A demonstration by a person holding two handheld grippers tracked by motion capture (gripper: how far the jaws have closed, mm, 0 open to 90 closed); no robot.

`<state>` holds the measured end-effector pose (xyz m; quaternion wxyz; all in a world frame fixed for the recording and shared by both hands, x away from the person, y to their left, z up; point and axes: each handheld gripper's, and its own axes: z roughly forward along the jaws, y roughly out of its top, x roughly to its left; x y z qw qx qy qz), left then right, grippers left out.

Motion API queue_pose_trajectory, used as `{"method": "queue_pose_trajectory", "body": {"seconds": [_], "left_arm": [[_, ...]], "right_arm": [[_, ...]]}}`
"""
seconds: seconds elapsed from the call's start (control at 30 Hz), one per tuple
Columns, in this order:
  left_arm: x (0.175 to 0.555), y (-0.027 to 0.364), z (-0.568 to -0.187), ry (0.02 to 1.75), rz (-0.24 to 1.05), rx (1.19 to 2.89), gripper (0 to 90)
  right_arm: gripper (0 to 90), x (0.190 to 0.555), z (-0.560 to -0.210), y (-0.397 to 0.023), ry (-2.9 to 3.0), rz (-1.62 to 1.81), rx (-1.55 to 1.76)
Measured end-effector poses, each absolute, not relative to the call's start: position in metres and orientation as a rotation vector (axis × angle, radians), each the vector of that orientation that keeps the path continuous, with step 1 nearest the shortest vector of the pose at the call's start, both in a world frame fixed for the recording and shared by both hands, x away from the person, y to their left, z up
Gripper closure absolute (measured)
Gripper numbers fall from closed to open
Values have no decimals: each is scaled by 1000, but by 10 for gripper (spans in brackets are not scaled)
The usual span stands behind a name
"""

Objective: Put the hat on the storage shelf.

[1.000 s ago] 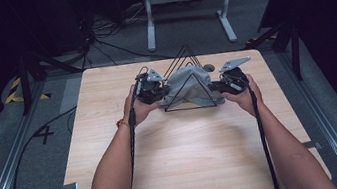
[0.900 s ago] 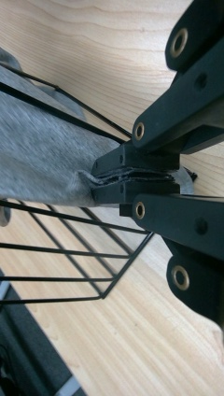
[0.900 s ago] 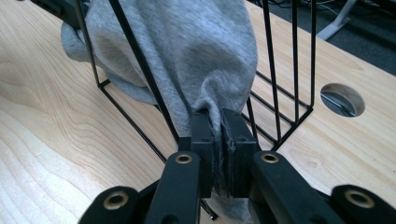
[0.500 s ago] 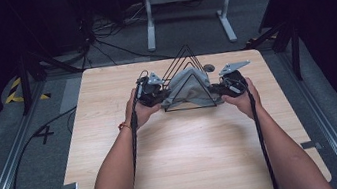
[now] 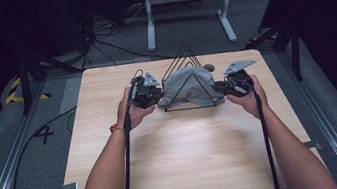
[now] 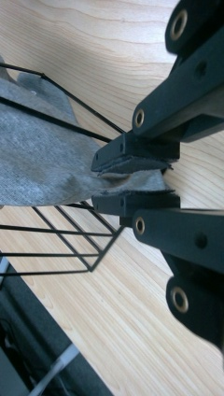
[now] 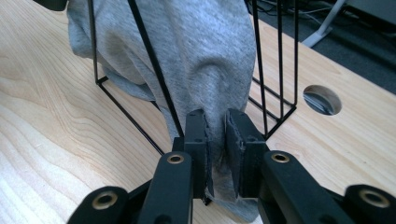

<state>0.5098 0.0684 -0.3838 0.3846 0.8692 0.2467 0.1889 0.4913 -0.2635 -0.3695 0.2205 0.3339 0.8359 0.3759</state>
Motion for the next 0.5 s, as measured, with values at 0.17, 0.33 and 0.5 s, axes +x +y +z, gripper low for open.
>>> {"method": "queue_pose_trajectory", "body": {"seconds": [0.17,0.33,0.5], "left_arm": [[501,78,-379,622,493,2222,768],[491,89,-377,609,507,2235,766],[481,102,-376,603,515,2251,756]], "right_arm": [[780,484,-362,-267,2303,1032,917],[775,478,-358,-271,2302,1023,899],[762,468,-357,-277,2305,1003,888]]}}
